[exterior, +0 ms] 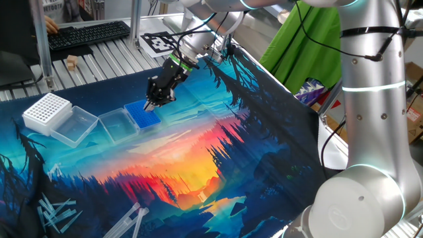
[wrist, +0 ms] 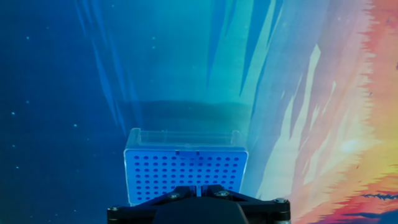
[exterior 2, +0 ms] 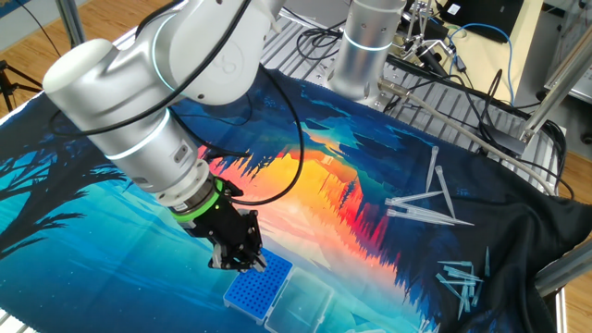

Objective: Insert a small pipette tip into the holder for small pipette tips

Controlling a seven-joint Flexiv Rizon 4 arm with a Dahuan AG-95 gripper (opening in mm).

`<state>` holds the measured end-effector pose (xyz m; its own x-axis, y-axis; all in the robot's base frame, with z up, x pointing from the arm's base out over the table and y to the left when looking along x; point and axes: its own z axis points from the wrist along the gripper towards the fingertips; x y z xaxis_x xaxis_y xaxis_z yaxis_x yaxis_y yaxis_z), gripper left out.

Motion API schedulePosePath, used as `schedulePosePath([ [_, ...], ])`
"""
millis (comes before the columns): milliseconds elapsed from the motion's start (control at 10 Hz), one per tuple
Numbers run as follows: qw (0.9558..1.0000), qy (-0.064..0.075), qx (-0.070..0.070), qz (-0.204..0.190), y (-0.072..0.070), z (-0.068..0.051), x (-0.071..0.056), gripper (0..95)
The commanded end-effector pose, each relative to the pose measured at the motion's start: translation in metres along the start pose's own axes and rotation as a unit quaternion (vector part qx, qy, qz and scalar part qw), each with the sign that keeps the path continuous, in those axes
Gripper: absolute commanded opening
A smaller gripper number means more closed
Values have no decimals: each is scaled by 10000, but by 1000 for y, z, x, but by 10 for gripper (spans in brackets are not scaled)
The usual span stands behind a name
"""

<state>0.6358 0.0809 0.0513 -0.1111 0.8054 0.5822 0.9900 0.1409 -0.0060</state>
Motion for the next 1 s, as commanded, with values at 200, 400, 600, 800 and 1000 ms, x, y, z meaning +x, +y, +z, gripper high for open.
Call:
schedulePosePath([
  [200,10000,72,-14,48,2,0,-1,0],
  [400,9998,177,-31,113,2,0,-1,0],
  [600,9997,200,-40,138,2,0,-1,0],
  [800,9997,212,-43,100,2,0,-1,0],
  [1000,9996,249,-44,81,2,1,-1,0],
])
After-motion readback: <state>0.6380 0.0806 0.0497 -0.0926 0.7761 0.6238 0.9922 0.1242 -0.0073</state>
